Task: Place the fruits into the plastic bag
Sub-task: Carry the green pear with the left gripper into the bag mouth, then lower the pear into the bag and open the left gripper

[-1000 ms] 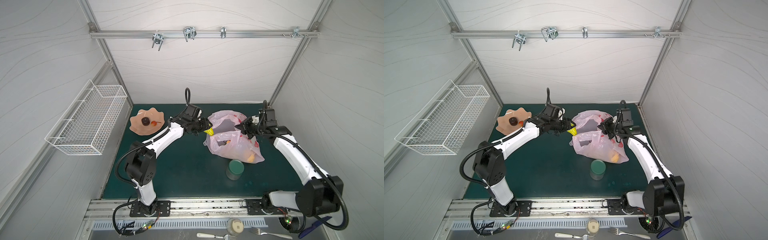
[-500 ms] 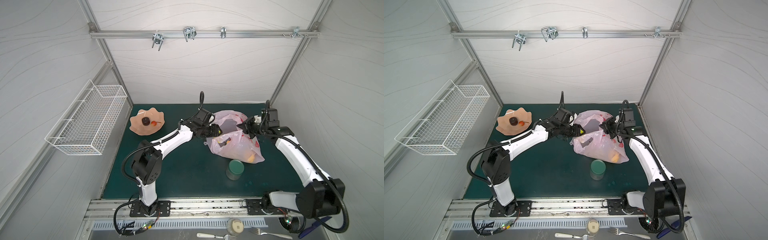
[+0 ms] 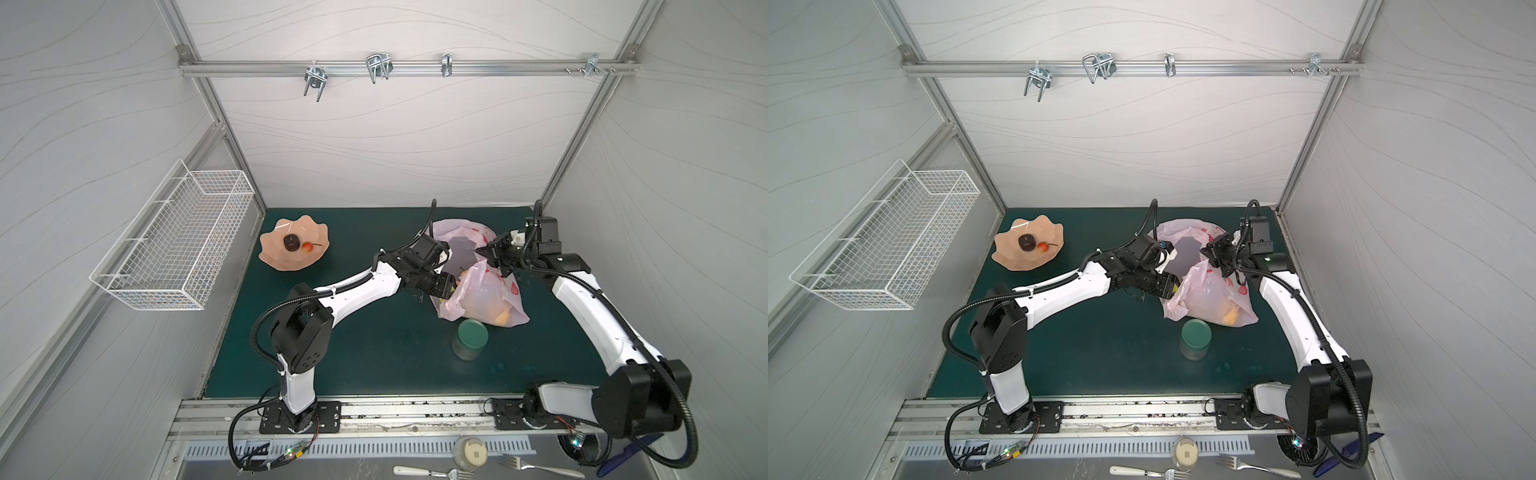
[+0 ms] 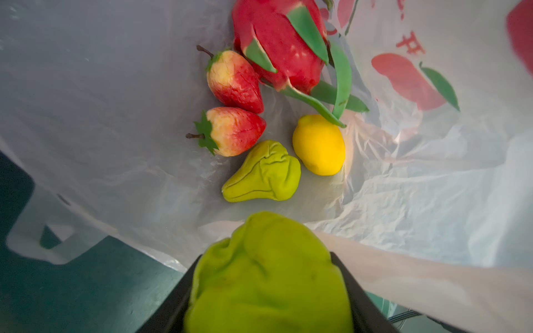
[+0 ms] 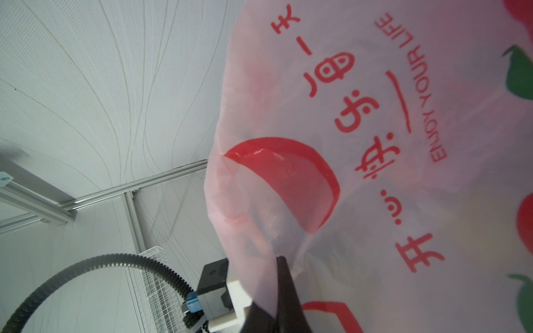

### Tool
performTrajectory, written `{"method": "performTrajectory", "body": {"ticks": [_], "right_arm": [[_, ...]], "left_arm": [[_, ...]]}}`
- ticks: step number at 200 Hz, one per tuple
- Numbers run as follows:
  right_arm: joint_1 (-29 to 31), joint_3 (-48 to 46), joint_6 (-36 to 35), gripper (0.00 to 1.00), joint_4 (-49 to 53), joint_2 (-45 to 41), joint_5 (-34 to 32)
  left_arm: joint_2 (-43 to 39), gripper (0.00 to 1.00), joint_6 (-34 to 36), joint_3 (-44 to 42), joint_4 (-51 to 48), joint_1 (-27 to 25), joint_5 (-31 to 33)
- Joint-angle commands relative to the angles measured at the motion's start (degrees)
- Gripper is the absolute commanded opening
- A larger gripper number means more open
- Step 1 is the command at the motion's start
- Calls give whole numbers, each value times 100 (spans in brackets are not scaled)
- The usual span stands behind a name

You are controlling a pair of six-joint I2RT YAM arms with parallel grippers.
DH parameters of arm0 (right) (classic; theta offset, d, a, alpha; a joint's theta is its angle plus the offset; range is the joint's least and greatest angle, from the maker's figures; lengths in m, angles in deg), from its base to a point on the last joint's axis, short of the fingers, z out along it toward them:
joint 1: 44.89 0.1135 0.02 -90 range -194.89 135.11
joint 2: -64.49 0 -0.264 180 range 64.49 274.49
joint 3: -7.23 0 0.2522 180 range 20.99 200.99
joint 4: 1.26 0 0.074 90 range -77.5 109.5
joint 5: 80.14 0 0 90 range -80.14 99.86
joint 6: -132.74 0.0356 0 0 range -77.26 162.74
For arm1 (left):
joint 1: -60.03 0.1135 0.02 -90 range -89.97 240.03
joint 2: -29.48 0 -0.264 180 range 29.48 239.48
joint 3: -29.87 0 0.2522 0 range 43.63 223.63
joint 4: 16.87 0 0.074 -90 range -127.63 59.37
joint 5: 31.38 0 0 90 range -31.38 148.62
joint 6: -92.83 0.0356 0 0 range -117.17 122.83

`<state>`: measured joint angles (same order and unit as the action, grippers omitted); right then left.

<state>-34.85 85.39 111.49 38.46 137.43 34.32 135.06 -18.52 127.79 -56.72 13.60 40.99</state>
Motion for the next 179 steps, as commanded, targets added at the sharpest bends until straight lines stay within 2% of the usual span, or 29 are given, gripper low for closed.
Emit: {"method": "performTrajectory", "body": {"ticks": [1,57,123,179], "right_arm": [[-21,-14,44,0,2,-193,-25],[36,-7,77,0,24,-211,-61],[127,44,68,0,68,-213,-87],[202,63,55,0,68,-198,-93]], "left_arm": [[251,21,351,204,-106,-15,-56],[953,19,647,1121,-725,-18,-91],[1963,19,1015,2634,-1520,0,-77],[2653,19,808,3624,-1610,9,-30]]}}
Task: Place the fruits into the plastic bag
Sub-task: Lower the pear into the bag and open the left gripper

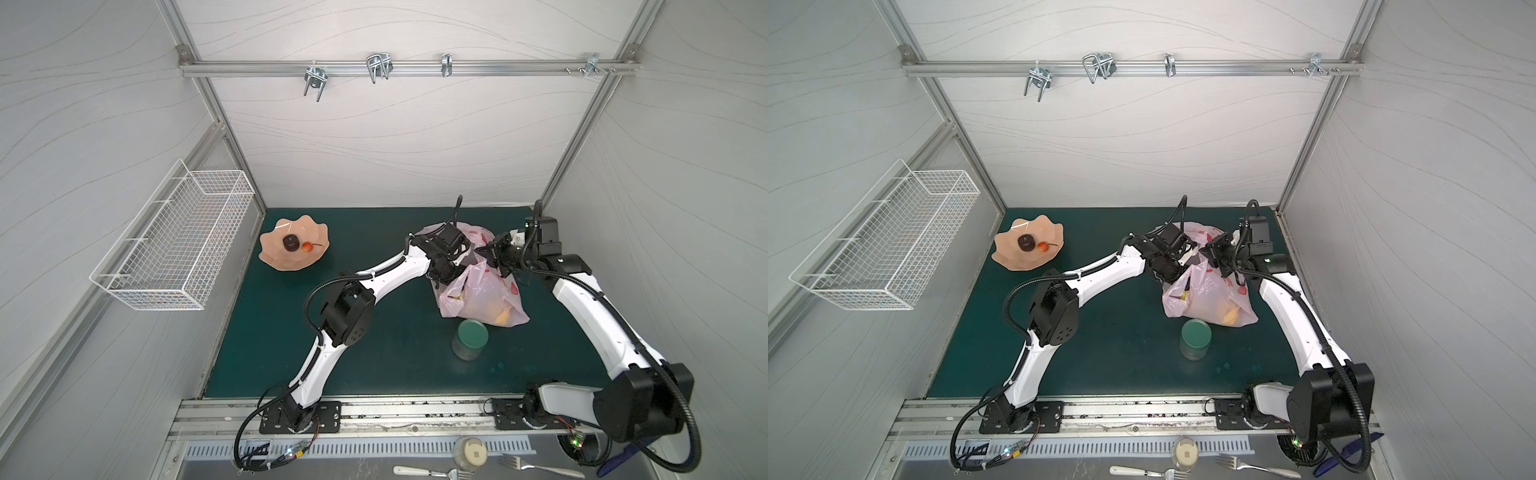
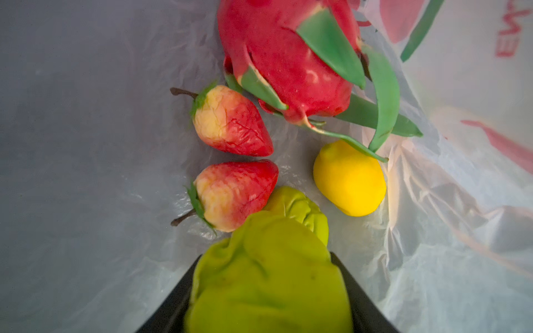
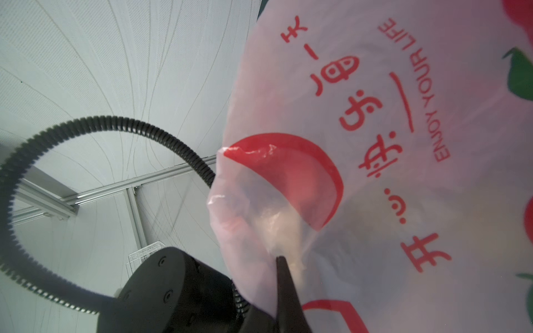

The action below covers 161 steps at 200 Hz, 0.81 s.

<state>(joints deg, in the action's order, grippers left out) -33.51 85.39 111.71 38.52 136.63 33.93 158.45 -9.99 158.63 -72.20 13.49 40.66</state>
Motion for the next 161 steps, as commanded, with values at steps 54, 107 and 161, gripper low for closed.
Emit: {"method": "performTrajectory", "body": {"ticks": [54,107,161], "right_arm": [[153,13,61,0,28,-121,-78],[165,-77,99,0,-8,-180,-94],[180,-76,99,0,8,-220,-130]], "left_arm": [[837,25,-676,1287,151,22,-97],[919,34,-1536,1112,803,8,-384],[700,68,-1676,812,1017,-11,-608]]}}
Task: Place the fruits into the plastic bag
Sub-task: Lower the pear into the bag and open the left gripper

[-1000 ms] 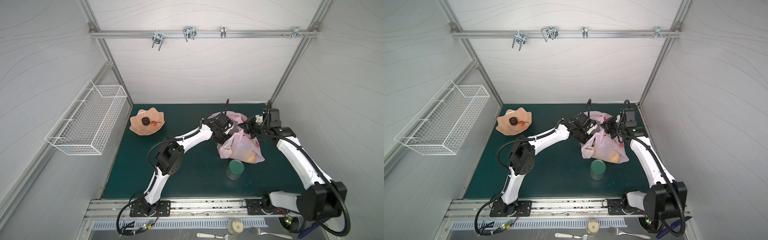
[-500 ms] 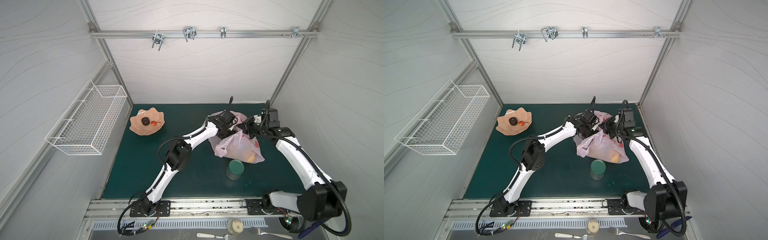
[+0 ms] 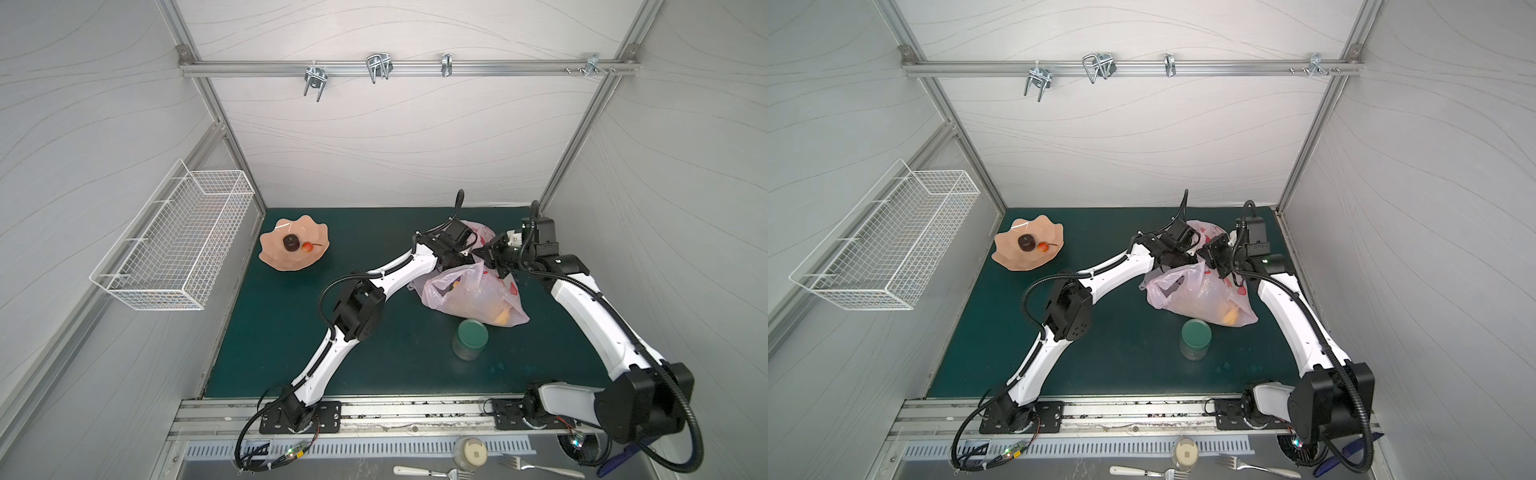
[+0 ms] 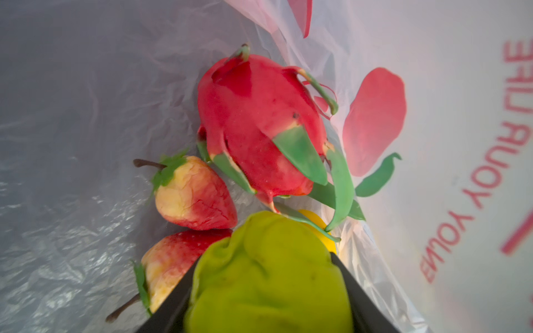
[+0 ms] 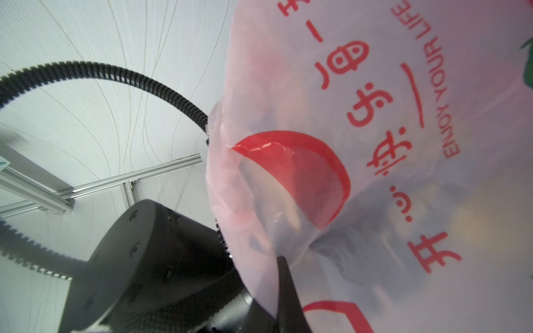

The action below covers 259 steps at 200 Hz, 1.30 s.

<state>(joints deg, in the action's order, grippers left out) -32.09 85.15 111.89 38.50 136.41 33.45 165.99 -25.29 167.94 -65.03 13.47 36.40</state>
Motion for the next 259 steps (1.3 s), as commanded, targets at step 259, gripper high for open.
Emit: {"method": "performTrajectory", "body": {"ticks": [259], "right_arm": [[26,-5,108,0,-50,-170,-100]], "left_arm": [[-2080,85,760,-2114,-129,440,-177]]}}
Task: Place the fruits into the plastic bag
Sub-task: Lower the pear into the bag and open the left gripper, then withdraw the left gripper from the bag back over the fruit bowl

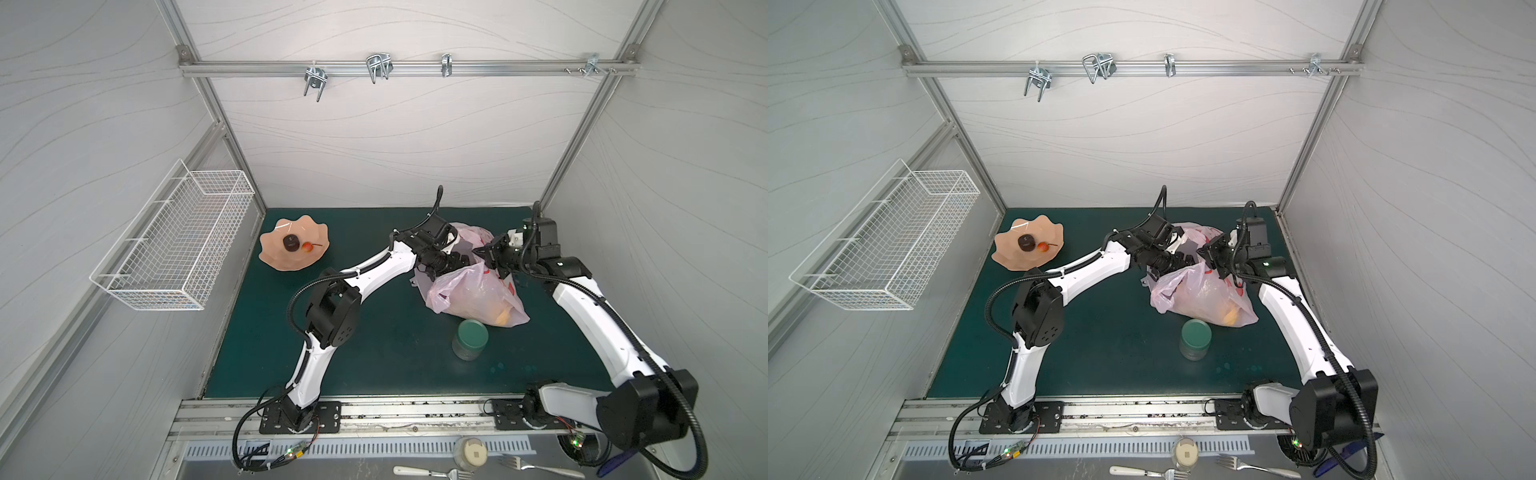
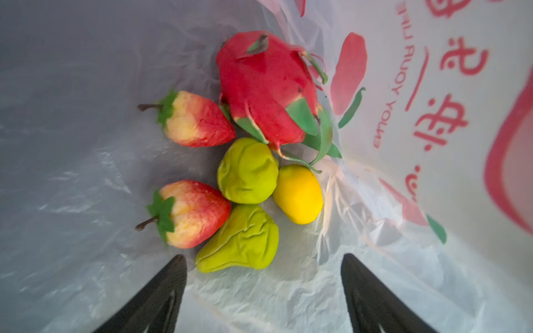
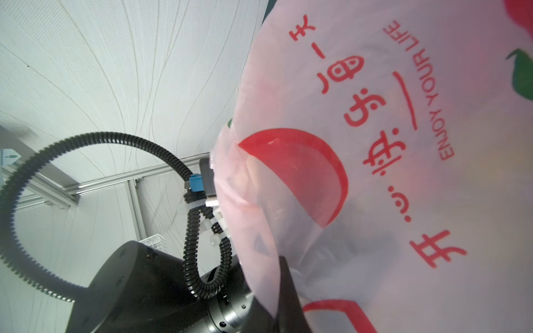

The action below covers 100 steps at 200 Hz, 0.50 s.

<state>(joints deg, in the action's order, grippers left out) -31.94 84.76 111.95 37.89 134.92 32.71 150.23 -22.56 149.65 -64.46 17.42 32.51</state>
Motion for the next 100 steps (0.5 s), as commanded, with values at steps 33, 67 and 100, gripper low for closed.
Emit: {"method": "performTrajectory", "body": {"ticks": [33,67,100], "right_arm": [[1,57,101,0,-25,28,-23],[5,40,130,0,-78,57,-12],[3,30,163,0,-137,75,-18]], "left_arm": [[-1065,85,690,-924,-281,147,500],[-1585,85,779,-1426,-442,403,938],[-2177,85,949,-1813,-649,750,1657]]}}
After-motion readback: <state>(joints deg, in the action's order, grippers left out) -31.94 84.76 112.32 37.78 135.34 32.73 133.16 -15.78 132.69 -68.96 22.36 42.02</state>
